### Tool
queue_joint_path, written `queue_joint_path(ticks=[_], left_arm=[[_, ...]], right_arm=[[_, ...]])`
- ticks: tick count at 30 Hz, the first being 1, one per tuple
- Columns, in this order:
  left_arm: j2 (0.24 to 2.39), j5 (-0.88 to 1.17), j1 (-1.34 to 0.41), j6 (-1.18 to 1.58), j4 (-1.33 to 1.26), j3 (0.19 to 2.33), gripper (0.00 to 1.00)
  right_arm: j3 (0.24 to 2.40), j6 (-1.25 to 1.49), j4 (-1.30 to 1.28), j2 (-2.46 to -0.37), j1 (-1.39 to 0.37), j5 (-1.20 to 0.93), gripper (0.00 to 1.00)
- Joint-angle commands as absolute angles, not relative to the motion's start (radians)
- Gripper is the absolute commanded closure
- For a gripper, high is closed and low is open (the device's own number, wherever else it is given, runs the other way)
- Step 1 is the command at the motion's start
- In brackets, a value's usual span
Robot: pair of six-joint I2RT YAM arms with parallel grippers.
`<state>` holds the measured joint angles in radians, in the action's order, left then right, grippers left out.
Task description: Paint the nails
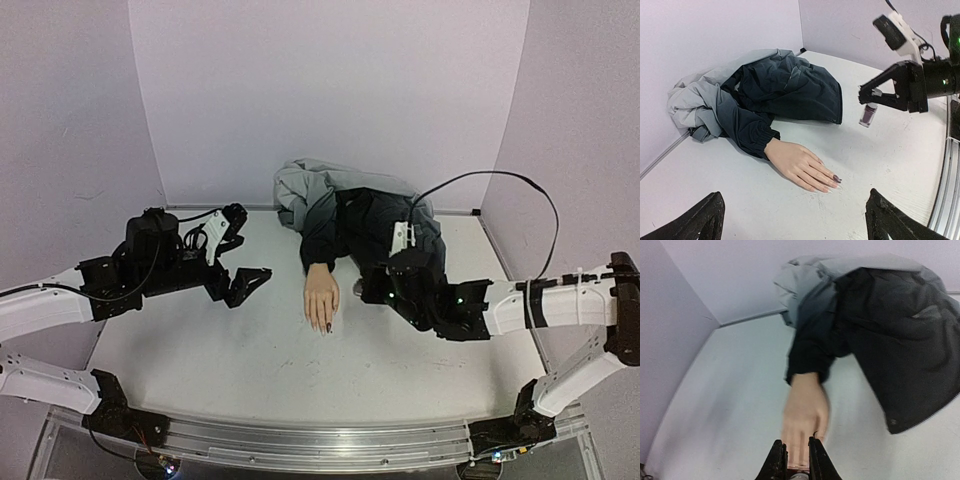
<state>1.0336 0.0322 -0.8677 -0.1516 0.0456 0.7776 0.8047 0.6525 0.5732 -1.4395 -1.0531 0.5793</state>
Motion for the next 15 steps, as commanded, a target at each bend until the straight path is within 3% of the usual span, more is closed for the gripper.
queue_joint_path(ticks=[1,7,15], left_arm=[[1.02,-0.033,-0.864,-0.134,-0.009,0.811,0.0],[1.049,-0.052,-0.864,-0.12,-0.008,0.82,0.01],[1.051,-0.114,-0.863,-0.115,-0.008,0.818,0.0]], right_arm=[[0.659,0.769,0.475,-1.342,-1.03,0.74,1.0],[0.463,0.916,0.467,-1.297,-0.972,0.752,1.0],[0.391,1.008,0.466,-1.365,-0.956,0.798,1.0]])
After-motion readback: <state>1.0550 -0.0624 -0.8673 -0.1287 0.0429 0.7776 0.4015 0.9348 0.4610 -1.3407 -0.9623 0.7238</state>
